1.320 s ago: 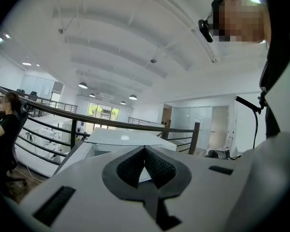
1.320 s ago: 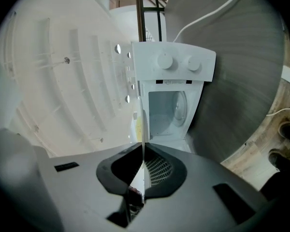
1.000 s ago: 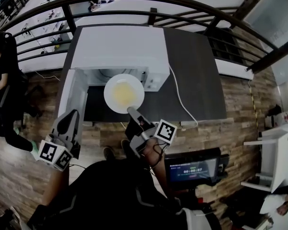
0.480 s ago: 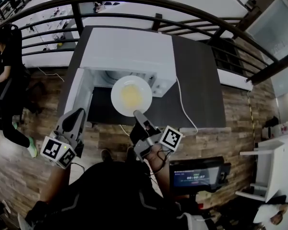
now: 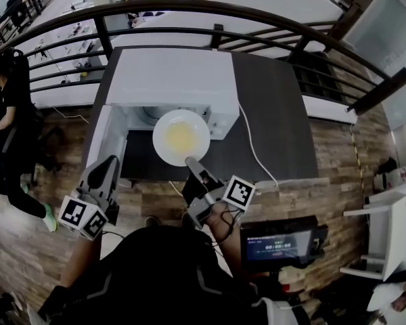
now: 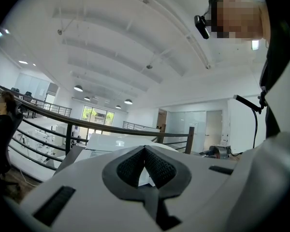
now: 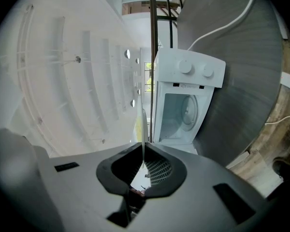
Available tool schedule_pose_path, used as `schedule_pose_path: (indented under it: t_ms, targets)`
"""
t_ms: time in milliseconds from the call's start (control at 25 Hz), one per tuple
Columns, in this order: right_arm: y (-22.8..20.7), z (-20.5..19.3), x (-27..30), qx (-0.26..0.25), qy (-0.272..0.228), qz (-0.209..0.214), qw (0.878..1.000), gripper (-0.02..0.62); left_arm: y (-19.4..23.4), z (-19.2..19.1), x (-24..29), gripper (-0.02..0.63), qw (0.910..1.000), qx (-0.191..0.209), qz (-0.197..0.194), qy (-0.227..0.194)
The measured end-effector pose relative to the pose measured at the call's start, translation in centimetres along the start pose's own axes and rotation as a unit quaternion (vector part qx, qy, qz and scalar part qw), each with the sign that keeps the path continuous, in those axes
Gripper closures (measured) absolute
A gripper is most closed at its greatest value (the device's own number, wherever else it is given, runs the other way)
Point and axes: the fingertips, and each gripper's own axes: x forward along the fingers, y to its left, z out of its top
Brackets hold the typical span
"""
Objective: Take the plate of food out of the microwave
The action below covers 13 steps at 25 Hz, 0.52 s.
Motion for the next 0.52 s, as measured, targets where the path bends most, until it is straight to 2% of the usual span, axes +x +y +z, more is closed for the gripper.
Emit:
schedule_pose_path:
  t_ms: [520]
  targets:
    - [-0.41,-0.37,-0.25,0.0,0.005,-0.001,1.0,0.583,0.13,-0.6,-0.99,0.603,0.9999,-0.004,0.015,0.003]
